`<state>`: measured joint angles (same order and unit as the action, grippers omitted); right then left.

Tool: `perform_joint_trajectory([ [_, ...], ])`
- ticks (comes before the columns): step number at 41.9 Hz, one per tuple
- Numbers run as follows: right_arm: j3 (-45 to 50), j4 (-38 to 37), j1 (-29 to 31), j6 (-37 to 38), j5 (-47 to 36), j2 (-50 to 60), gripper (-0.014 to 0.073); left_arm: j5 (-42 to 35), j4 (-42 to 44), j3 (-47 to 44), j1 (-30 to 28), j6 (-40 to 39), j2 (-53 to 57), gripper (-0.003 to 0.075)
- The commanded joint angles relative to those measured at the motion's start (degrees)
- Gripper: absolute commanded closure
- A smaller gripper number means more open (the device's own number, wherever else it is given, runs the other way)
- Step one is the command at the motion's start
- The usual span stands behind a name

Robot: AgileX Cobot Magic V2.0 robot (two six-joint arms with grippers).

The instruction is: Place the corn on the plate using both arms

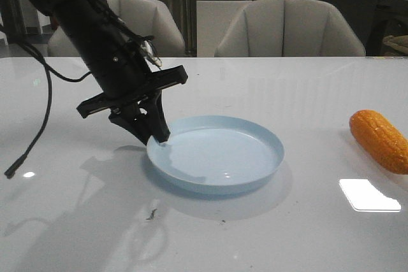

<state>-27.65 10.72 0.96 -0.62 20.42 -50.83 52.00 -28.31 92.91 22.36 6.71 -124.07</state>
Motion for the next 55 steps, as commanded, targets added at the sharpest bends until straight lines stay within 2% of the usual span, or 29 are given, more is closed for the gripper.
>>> perform_joint_trajectory([
  [1,-2.12,0.41,0.27,-0.37,-3.65,0.36,0.0126,-0.62,-0.17,1.89,0.5,0.17,3.49,0.0446],
  [6,-2.12,0.41,0.27,-0.37,-3.72,0.36,0.0126,0.17,0.65,2.86,0.37,0.17,3.69,0.0325],
  [8,-2.12,0.41,0.27,-0.37,-3.77,0.36,0.0126,0.43,0.65,4.04,0.15,0.51,3.83,0.0311],
  [15,-2.12,0.41,0.27,-0.37,-4.01,0.36,0.0126,2.52,1.91,11.4,-1.51,3.65,6.79,0.031],
  [24,-2.12,0.41,0.27,-0.37,-5.37,0.36,0.0126,3.58,2.77,20.6,-8.48,4.41,14.34,0.0311],
  [30,-2.12,0.41,0.27,-0.37,-5.44,0.36,0.0126,1.73,4.34,20.94,-14.36,12.61,22.36,0.0313],
  [35,-2.12,0.41,0.27,-0.37,-5.44,0.36,0.0126,1.83,7.73,19.54,-19.24,13.4,27.89,0.0313],
  [39,-2.12,0.41,0.27,-0.37,-5.44,0.36,0.0126,0.16,7.9,15.44,-23.75,13.53,32.36,0.0313],
  [43,-2.12,0.41,0.27,-0.37,-5.44,0.36,0.0126,-5.64,7.9,7.73,-26.85,16.13,37.6,0.0313],
  [49,-2.12,0.41,0.27,-0.37,-5.44,0.36,0.0126,-17.88,7.79,-10.7,-27.76,20.32,47.38,0.0313],
  [55,-2.12,0.41,0.27,-0.37,-5.32,0.36,0.0126,-31.23,7.79,-32.83,-26.08,21.07,58.04,0.0313],
])
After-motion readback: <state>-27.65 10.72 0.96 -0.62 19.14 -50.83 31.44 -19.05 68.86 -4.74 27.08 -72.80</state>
